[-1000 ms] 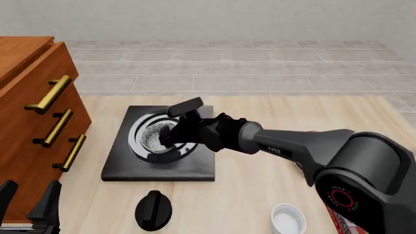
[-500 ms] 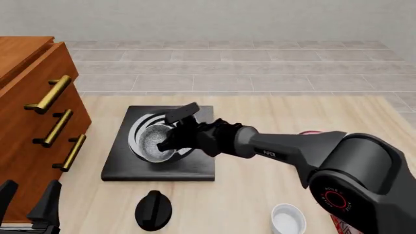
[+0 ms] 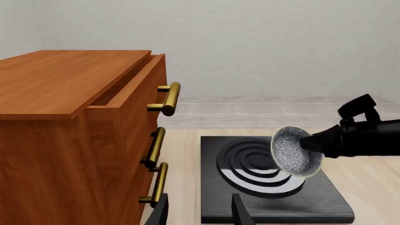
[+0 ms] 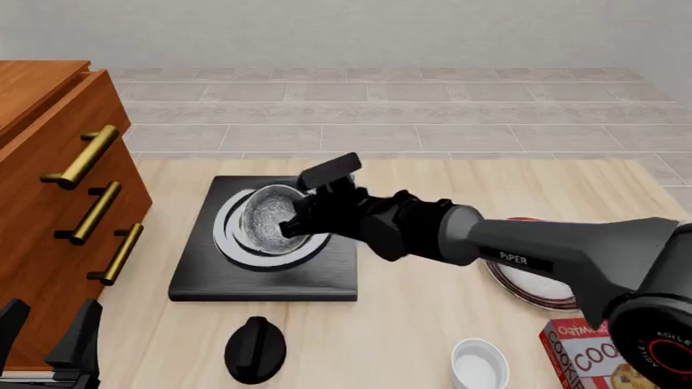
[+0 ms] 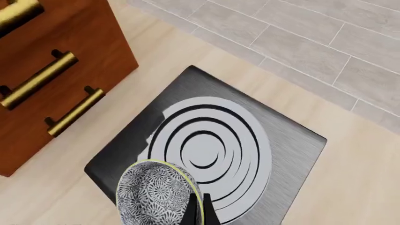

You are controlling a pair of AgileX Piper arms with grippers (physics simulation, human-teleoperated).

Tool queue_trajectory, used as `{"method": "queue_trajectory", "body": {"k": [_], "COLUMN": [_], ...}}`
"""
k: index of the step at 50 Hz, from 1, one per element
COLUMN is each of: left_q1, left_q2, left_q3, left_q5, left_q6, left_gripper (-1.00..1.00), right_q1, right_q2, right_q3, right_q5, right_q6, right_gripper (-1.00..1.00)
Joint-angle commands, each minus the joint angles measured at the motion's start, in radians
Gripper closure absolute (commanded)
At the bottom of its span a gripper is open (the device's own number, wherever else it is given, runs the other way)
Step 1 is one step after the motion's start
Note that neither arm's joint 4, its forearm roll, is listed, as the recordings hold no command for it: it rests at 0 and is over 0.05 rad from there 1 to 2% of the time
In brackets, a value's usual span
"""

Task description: Pick the akita bowl on the stove and place it on the plate.

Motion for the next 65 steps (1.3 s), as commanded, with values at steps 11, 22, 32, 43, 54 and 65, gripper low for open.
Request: {"method": "queue_trajectory", "body": {"k": [11, 22, 32, 43, 54, 65], "left_q1": [0.000, 0.000, 0.000, 0.000, 0.000, 0.000], "left_q2": [0.000, 0.000, 0.000, 0.000, 0.000, 0.000], "left_q3": [0.000, 0.000, 0.000, 0.000, 0.000, 0.000], "left_q5": [0.000, 0.000, 0.000, 0.000, 0.000, 0.000], "left_q6": [0.000, 0.000, 0.000, 0.000, 0.000, 0.000], "left_gripper": [-1.00, -1.00, -1.00, -1.00, -1.00, -1.00], "right_q1": [-0.110, -0.225, -0.408, -0.518, -0.616, -0.723], "right_q2": [-0.294, -0.399, -0.455, -0.493, -0.555, -0.656], "right_q3": [0.261, 0.380, 0.452, 0.523, 0.610, 0.747], "right_q5": [-0.088, -0.134, -0.137, -0.149, -0.166, -0.201], "right_q6": [0.076, 0.076, 0.062, -0.009, 0.012, -0.025], "right_gripper": [1.00, 1.00, 1.00, 1.00, 1.00, 1.00]}}
